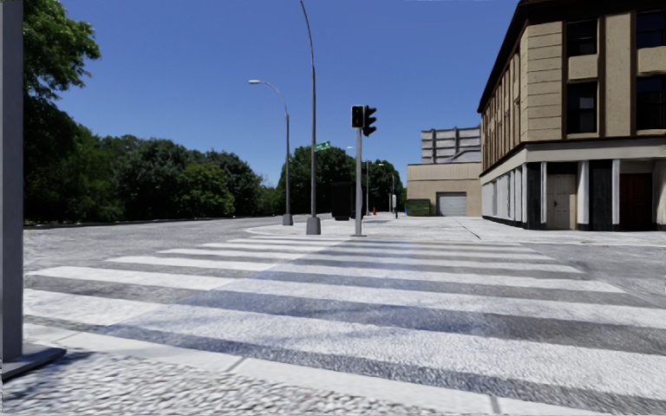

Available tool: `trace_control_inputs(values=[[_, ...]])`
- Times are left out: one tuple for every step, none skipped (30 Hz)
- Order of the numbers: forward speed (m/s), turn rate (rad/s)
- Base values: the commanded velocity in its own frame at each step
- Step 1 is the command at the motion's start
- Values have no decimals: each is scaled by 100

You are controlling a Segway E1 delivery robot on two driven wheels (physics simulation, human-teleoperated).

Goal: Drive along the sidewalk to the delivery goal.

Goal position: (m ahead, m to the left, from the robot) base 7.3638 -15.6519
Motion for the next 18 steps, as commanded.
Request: trace_control_inputs(values=[[166, -37], [166, -37], [166, -37], [166, -37], [166, -37], [166, -37], [166, -37], [166, -37], [166, -37], [166, -37], [166, -37], [166, -37], [166, -37], [166, -37], [166, -37], [167, -37], [173, -37], [173, -37]])
